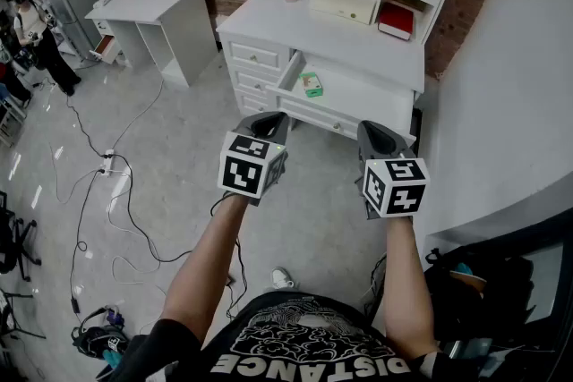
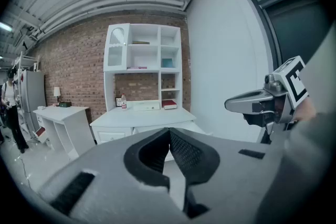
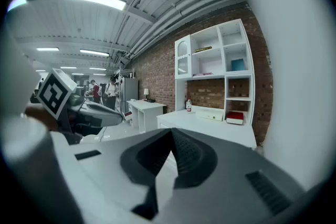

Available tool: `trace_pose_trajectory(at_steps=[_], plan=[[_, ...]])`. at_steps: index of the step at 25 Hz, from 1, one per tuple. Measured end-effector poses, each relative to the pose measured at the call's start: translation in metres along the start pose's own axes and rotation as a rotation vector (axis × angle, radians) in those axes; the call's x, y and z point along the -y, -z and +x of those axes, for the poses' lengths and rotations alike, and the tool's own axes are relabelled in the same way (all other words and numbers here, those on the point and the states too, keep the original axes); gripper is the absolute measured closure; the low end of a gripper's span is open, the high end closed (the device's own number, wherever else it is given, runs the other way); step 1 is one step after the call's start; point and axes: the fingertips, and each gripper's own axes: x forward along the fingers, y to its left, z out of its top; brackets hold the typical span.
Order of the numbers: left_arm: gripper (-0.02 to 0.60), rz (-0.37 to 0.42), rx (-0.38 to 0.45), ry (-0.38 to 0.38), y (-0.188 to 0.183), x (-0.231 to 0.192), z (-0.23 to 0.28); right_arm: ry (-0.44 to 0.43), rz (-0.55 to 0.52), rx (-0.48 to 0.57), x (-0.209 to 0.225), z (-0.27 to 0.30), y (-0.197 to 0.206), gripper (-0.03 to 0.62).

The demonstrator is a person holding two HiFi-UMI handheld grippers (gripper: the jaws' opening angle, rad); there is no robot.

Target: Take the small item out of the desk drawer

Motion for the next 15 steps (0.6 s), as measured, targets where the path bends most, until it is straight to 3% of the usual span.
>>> trace_pose_trajectory(at_steps=[10, 15], plan=[[0.572, -0.001, -0.013, -0.002, 0.004, -0.025, 0.016, 0.021, -0.002, -0.024, -0.005, 0.031, 0.000, 0.588], [0.572, -0.004, 0.001, 0.002, 0.002, -0.039, 0.018, 0.006, -0.011, -0.034, -0.015, 0.047, -0.002, 0.545]])
